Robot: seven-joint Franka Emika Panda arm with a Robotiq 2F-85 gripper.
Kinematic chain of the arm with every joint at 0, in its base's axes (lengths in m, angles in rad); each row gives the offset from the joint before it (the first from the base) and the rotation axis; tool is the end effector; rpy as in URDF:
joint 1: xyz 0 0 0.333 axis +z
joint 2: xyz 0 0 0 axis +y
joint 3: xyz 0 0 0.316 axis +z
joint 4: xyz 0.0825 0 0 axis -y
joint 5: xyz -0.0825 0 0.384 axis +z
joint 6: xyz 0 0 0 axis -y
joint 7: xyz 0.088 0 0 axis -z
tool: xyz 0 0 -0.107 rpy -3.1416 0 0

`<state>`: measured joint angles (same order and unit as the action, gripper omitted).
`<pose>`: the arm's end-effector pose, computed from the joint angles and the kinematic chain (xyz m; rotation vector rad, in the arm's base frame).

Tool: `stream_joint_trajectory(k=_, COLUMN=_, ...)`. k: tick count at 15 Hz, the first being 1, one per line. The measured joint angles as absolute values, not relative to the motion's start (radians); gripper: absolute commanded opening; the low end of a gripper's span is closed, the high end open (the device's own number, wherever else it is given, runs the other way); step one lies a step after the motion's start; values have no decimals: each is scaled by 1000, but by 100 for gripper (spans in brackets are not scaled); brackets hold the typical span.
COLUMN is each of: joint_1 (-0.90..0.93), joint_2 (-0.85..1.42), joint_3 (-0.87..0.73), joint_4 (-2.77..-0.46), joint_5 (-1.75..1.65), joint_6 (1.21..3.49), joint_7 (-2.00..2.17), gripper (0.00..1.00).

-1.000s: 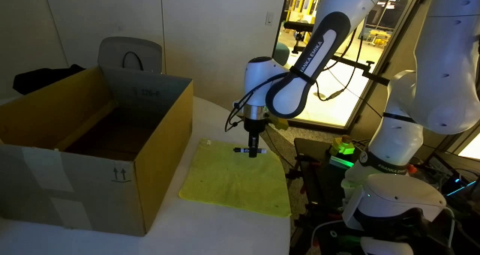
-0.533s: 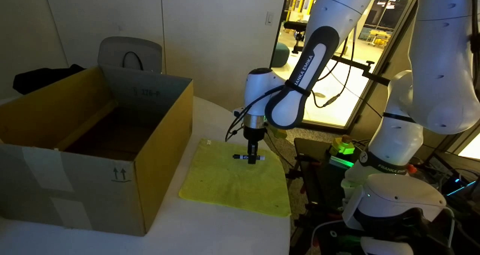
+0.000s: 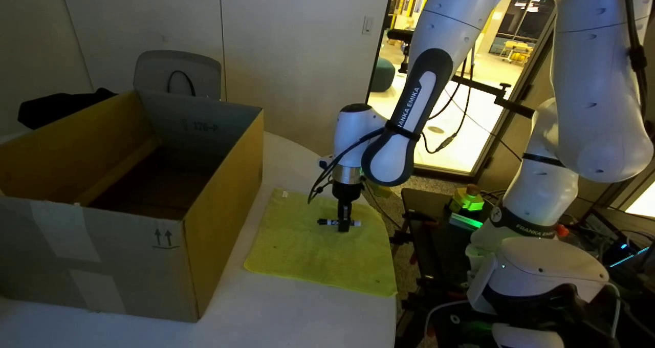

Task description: Put the black marker on the towel then fold the towel twice and put it in the brown box.

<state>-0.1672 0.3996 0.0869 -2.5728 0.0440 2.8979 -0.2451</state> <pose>0.4238 -0.0322 0.1147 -3.0803 -0.1791 0.1015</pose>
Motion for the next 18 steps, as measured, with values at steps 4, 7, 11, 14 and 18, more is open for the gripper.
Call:
stream_joint_trajectory(k=4, joint_1=-212, joint_2=399, joint_3=129, joint_4=-2573, joint_5=45, joint_6=2907, joint_7=-256, gripper=57)
stream_joint_trajectory(k=7, joint_1=-244, joint_2=396, joint_3=166, joint_4=-2575, joint_5=55, joint_6=2909, joint_7=-267, gripper=79)
stream_joint_trajectory(k=11, joint_1=-287, joint_2=384, joint_3=218, joint_4=-2583, joint_5=90, joint_6=2909, joint_7=-303, gripper=100)
stream_joint_trajectory(k=14, joint_1=-317, joint_2=366, joint_3=262, joint_4=-2597, joint_5=120, joint_6=2909, joint_7=-342, gripper=100)
stream_joint_trajectory(k=18, joint_1=-329, joint_2=358, joint_3=324, joint_4=-2617, joint_5=158, joint_6=2909, joint_7=-377, gripper=100)
